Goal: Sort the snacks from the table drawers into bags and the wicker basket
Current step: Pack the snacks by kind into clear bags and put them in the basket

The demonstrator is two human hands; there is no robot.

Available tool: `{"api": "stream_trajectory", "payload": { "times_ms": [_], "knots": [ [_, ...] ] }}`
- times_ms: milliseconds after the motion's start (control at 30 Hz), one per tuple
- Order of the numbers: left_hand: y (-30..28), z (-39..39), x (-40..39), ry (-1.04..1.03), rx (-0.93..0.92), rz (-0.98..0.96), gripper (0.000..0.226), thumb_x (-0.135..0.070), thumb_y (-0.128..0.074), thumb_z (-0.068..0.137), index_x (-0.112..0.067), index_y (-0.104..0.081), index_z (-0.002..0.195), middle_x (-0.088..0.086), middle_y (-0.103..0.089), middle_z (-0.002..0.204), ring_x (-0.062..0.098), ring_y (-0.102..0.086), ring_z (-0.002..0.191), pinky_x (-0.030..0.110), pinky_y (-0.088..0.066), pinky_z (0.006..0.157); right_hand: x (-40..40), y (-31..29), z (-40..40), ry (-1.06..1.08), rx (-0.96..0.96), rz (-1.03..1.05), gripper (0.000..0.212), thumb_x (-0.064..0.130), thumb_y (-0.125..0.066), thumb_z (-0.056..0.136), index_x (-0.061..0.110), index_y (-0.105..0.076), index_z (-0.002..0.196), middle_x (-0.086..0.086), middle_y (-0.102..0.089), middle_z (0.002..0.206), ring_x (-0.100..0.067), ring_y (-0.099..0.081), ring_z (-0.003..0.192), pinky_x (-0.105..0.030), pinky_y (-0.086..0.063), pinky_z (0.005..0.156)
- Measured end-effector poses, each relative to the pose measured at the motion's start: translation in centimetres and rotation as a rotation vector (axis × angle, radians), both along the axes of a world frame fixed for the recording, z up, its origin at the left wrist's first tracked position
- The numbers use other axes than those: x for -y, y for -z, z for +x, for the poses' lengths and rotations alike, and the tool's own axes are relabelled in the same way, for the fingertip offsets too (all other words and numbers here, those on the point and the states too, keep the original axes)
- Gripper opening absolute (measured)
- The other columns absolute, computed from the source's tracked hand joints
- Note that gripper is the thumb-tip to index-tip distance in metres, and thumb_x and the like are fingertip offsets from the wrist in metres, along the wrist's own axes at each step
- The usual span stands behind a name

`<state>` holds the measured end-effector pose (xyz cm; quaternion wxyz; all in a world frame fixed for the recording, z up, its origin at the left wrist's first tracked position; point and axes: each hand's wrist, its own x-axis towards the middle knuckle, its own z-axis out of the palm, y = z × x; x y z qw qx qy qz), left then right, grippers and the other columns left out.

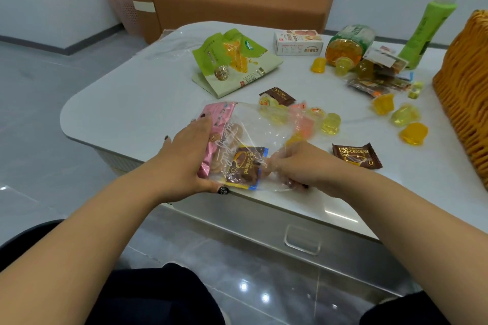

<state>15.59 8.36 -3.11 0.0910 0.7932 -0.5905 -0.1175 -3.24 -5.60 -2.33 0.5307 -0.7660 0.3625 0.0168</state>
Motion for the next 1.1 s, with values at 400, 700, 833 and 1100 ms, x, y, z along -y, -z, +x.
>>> {"api": "stream_trajectory", "payload": {
  "times_ms": [400,700,833,1100],
  "knots": [
    [-0.7,-2.2,0.5,-0.068,0.158,0.205,0.149,-0.089,-0.049,0.038,-0.029,0.044,0.138,-0.001,0.038,0.155,0.023,0.037,0.141,0.062,0.015,0.112,3.0,-1.5,-7.2,0.127,0.222,-0.020,0.062,0.056,-0.040,0.093,0.007,-0.076,0.078,-0.011,-0.062,0.059,-0.016,-0.049,0.047,-0.021,-0.036,0.046],
    [-1.5,-2.6,1.5,-0.049,0.092,0.214,0.154,-0.067,-0.084,0.048,-0.048,0.054,0.116,-0.006,0.043,0.151,0.026,0.036,0.142,0.063,0.006,0.113,8.4,1.2,-10.5,0.038,-0.185,-0.681,0.048,0.032,-0.065,0.087,0.025,-0.054,0.133,-0.002,-0.051,0.122,-0.022,-0.044,0.121,-0.025,-0.032,0.095],
    [-1.4,-1.7,1.5,-0.051,0.050,0.199,0.151,-0.060,-0.086,0.052,-0.054,0.049,0.119,-0.010,0.034,0.156,0.023,0.027,0.146,0.063,0.005,0.115,8.5,-0.1,-10.2,0.042,-0.218,-0.672,0.035,0.035,-0.073,0.081,0.028,-0.062,0.113,0.004,-0.046,0.094,-0.012,-0.050,0.085,-0.024,-0.037,0.067],
    [-0.7,0.6,0.8,0.058,-0.070,0.055,0.137,-0.080,-0.063,0.037,-0.047,0.008,0.149,-0.022,0.005,0.159,0.011,-0.002,0.149,0.033,-0.014,0.118,5.6,-2.2,-8.2,0.262,0.032,-0.284,0.019,0.030,-0.068,0.086,0.012,-0.065,0.085,-0.004,-0.068,0.082,-0.014,-0.062,0.065,-0.021,-0.045,0.048]
  ]
}}
